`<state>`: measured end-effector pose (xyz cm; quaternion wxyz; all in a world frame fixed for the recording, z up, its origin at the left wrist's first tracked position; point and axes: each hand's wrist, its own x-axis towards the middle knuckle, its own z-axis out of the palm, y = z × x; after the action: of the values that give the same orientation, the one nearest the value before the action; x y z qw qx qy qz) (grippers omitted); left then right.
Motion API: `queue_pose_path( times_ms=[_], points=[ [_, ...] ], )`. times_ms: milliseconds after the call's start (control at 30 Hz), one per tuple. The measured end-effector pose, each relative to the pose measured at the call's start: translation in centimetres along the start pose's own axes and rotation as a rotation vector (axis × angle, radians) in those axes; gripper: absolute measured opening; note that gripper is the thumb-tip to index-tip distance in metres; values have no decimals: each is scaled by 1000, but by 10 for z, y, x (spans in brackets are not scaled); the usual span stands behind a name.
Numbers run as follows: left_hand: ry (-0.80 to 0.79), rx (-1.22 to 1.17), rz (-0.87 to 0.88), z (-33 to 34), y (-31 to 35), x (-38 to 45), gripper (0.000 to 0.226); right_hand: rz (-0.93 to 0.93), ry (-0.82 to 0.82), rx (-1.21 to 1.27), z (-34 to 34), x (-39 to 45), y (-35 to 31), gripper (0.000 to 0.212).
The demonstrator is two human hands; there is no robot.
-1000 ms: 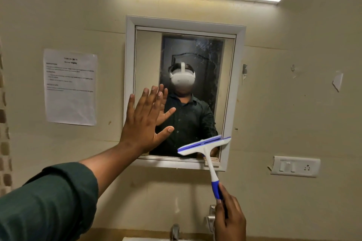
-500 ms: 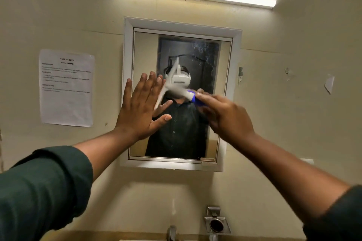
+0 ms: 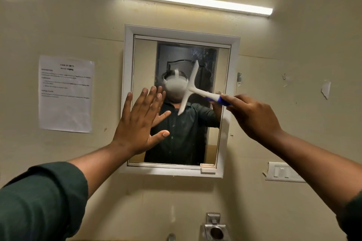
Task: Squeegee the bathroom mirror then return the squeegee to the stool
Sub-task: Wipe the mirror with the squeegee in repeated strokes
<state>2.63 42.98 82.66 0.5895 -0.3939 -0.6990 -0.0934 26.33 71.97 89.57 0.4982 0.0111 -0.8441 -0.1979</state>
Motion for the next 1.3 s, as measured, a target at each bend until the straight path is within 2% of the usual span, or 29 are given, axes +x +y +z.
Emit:
queue_pose_path(
  times_ms=[433, 667, 933, 1300],
  points=[
    [-26, -31, 18, -3, 11, 10, 101, 61, 69, -140, -24, -47, 57, 41],
    [-25, -67, 29, -3, 19, 22, 102, 18, 127, -104, -30, -20, 36, 41],
    [-4, -112, 19, -2, 29, 20, 102, -101, 85, -80, -19, 33, -10, 41],
    [2, -92, 21, 0, 9, 8, 100, -143, 54, -134, -3, 48, -23, 47]
  ],
)
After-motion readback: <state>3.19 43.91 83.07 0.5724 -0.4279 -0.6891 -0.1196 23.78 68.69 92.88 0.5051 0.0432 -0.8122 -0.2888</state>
